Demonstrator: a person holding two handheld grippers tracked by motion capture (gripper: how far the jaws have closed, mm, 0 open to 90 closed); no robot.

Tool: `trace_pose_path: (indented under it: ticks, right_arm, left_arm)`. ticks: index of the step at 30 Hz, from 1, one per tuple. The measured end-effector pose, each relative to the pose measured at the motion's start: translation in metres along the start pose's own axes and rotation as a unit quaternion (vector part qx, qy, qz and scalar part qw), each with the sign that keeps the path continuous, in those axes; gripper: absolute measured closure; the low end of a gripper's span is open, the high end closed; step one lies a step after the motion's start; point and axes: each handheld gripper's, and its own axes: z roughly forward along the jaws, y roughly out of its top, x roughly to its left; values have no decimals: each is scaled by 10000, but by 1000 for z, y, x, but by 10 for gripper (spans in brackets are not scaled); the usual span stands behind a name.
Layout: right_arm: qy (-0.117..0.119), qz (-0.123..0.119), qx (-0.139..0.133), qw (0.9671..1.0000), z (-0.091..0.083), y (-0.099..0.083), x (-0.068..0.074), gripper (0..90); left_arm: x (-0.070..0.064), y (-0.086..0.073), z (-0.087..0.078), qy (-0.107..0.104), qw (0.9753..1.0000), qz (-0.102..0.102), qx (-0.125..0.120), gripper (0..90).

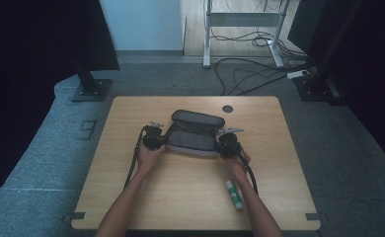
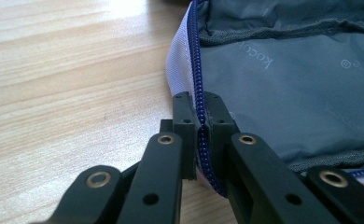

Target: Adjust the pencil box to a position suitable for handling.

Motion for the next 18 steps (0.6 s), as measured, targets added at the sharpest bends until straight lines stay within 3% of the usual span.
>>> trace_pose_path:
  ticks: [9, 18]
  right_arm:
    - [2, 18, -290, 9996, -16, 3, -1, 871]
    - [-39, -130, -551, 9984, -38, 4, 1, 872]
  left_arm:
    - [-7, 4, -14, -94, 9997, 104, -202, 861]
    - [-13, 7, -27, -248, 9989, 132, -369, 866]
